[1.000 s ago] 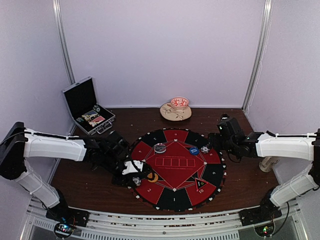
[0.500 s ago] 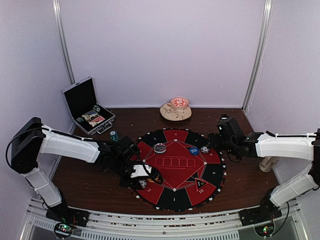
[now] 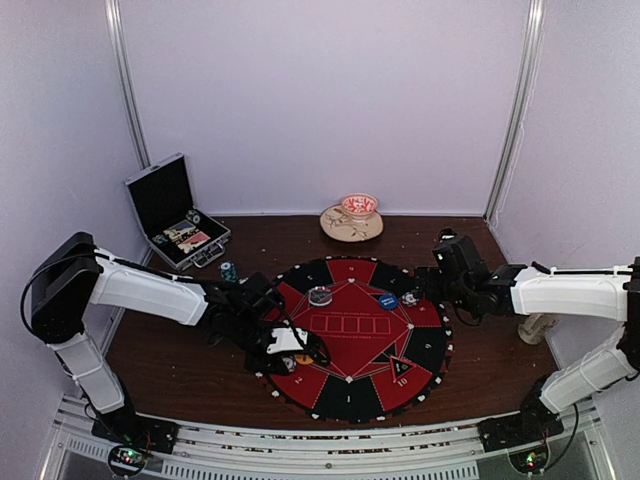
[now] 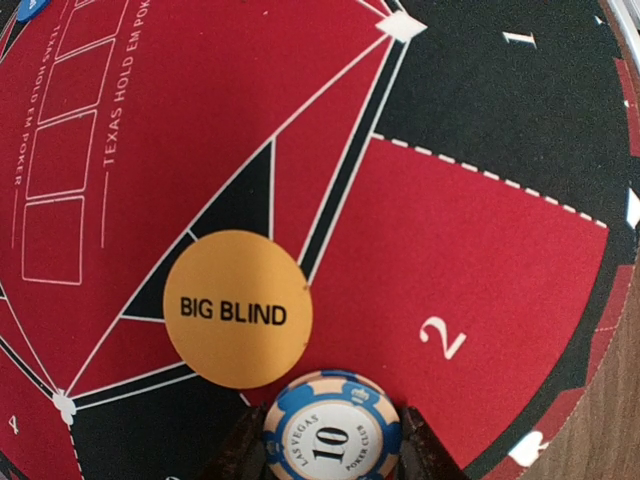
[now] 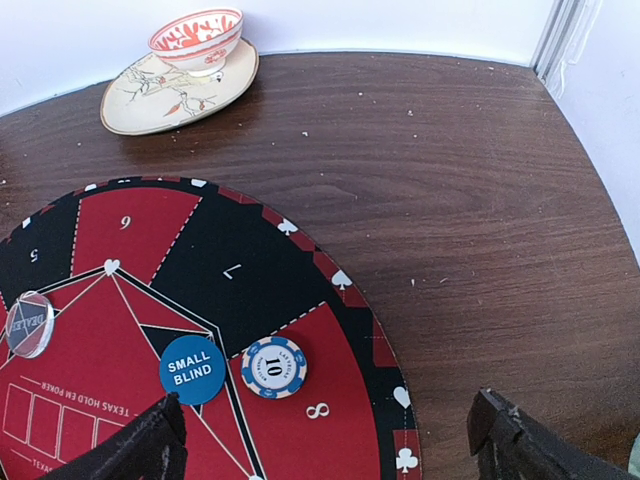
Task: Distribute texas hold em gaming equipment
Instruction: Place the poker chips pile at the big blind area.
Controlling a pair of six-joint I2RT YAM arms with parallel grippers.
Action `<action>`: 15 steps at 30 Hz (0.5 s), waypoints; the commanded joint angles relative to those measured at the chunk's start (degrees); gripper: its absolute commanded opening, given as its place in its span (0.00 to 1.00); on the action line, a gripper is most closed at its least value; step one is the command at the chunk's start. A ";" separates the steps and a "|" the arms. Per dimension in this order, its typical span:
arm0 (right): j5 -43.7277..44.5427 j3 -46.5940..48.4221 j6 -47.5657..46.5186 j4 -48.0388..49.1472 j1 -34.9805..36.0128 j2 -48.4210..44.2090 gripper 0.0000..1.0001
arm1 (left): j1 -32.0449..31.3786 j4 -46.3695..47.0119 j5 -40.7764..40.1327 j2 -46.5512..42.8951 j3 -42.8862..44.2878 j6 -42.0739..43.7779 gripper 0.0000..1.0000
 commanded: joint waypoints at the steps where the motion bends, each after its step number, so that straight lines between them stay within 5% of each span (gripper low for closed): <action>1: 0.16 -0.23 -0.24 0.56 0.44 0.11 1.00 | -0.26 2.36 -0.75 0.87 1.40 -0.70 0.29; 12: 0.16 -0.29 -0.33 0.47 0.61 -0.16 1.00 | -0.25 1.85 -2.53 -2.15 0.54 -0.93 0.66; 15: 0.16 -0.25 -0.32 0.39 0.69 -0.26 1.00 | -0.25 0.51 -3.32 -4.32 0.61 -0.65 0.68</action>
